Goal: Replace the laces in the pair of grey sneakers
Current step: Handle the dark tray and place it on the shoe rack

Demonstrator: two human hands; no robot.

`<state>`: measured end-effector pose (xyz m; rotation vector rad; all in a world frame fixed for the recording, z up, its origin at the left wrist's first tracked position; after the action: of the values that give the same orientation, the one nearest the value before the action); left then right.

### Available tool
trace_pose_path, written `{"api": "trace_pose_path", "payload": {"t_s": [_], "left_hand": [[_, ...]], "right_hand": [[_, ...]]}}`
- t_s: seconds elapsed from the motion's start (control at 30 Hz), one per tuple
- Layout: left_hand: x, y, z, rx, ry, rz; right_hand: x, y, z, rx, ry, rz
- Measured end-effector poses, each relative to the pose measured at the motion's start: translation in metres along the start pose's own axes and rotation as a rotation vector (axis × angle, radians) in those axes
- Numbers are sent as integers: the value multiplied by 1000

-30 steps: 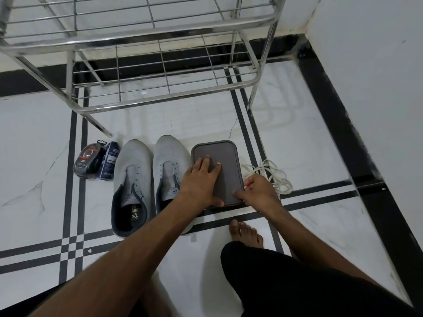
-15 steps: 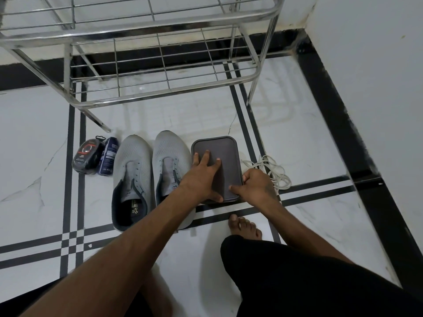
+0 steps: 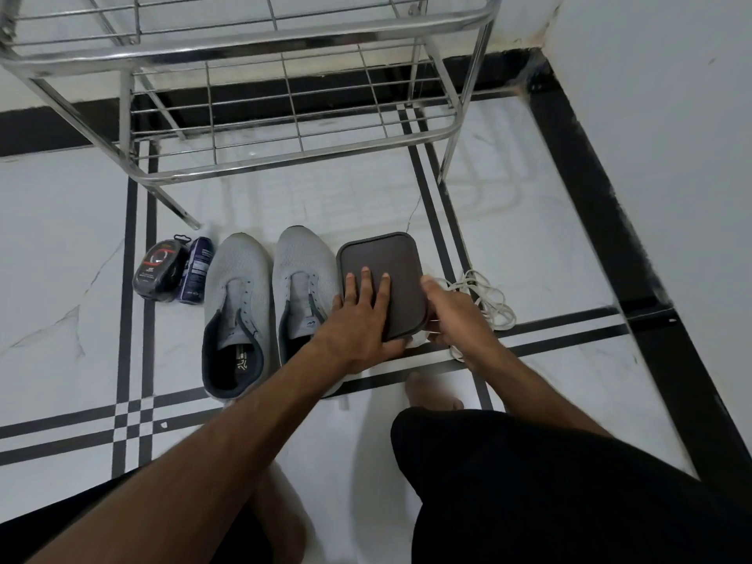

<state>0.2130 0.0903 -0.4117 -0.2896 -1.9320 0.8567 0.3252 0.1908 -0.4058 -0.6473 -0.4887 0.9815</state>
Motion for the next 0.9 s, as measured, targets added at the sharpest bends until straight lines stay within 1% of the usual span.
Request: {"api": "trace_pose_path", "payload": {"t_s": [0.07, 0.13, 0.27, 0.43, 0.63, 0.73, 0.83, 0.87, 0.9], "left_hand": [[2, -5, 1, -54, -15, -3], [5, -10, 3, -98, -61, 16], [19, -22, 9, -163, -165, 40], [40, -41, 15, -206, -290, 7], [48, -50, 15, -265, -416, -30], [49, -48, 16, -276, -435, -42], [48, -46, 17, -275, -436, -50], [47, -46, 17, -273, -437, -55], [48, -46, 16, -276, -435, -63]], "right_hand": [[1, 0, -10, -65, 170, 9], [2, 1, -13, -76, 213, 3], [2, 2, -12, -25, 173, -12], [-4, 7, -12, -5, 141, 5], [0, 14, -23, -15, 139, -44], [0, 20, -22, -23, 33, -67], [-4, 25, -14, -46, -314, -61], [-6, 26, -13, -58, -402, -47], [-7, 26, -12, -70, -438, -37]]}}
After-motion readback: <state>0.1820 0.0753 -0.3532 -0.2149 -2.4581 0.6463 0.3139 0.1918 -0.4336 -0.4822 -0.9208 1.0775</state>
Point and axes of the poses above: each hand's wrist, its own y-axis towards the middle knuckle, its own x-axis out of the back of the hand, z = x × y, the point moved 8 cm from there along y, towards the middle knuckle, and after that the axes turned 14 degrees about z, right-handed, at the moved point
